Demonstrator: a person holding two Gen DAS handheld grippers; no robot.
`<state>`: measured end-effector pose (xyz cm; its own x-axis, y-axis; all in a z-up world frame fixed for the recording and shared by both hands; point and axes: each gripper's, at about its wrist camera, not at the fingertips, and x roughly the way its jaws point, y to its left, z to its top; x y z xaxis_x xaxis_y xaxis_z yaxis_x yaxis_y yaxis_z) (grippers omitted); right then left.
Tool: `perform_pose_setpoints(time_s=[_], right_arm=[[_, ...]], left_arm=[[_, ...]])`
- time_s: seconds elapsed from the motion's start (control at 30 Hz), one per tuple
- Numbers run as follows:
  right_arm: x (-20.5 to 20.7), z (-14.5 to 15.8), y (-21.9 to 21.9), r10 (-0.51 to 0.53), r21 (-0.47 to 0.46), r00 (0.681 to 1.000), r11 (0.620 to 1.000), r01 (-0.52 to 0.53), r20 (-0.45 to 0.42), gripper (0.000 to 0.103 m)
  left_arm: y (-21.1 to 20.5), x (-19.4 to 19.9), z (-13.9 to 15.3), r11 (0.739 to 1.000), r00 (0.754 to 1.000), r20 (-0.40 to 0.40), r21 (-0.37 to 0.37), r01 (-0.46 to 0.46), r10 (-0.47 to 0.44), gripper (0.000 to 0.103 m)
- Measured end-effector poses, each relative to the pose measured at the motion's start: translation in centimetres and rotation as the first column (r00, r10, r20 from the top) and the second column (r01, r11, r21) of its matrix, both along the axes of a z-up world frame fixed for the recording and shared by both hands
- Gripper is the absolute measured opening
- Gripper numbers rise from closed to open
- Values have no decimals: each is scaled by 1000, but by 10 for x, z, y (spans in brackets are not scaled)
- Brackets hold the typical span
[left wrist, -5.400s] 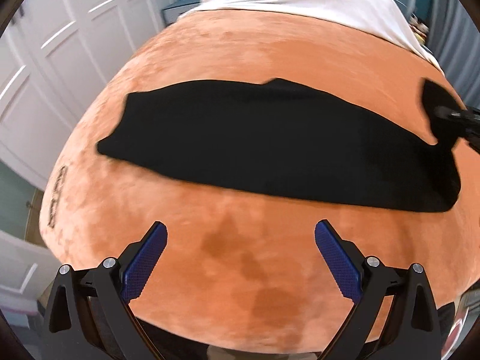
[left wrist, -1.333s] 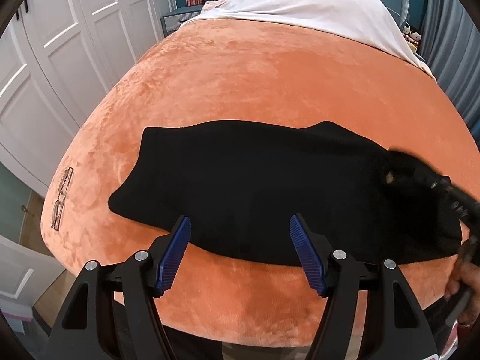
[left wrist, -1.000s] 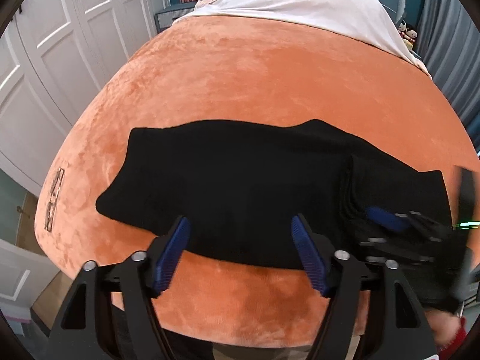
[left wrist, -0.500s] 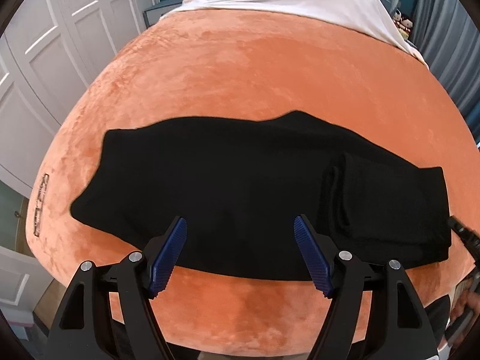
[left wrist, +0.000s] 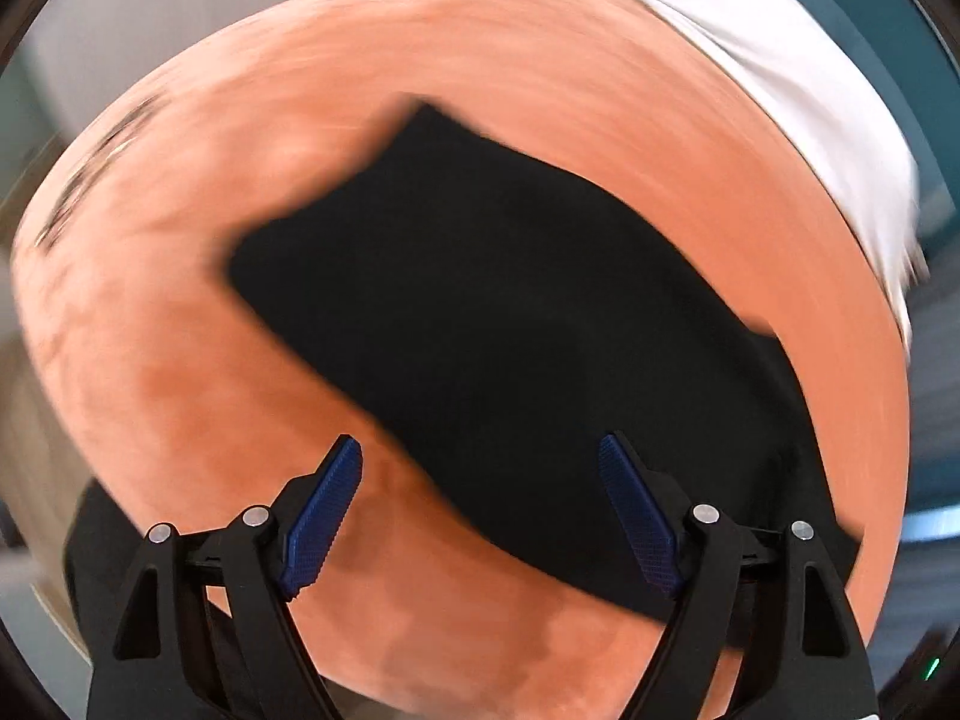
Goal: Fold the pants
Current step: 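Fold the pants end over with the left tool while the right tool holds the pants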
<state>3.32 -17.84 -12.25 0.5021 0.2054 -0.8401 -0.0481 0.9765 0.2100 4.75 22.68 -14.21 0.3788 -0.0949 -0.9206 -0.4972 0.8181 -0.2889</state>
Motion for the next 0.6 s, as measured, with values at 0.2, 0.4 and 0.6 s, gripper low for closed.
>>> perform_pose_setpoints(time_s=[0.2, 0.4, 0.6], right_arm=[[-5, -5, 49, 42, 46, 999, 998, -41, -23, 44], [-8, -4, 44, 8, 40, 999, 999, -6, -53, 48], [-19, 5, -7, -110, 94, 994, 989, 111, -22, 58]], left_arm=[[68, 18, -37, 994, 993, -36, 8, -112, 113, 82], [36, 48, -16, 999, 1000, 10, 41, -9, 8, 14], [-93, 55, 94, 948, 933, 215, 201, 247, -289, 14]])
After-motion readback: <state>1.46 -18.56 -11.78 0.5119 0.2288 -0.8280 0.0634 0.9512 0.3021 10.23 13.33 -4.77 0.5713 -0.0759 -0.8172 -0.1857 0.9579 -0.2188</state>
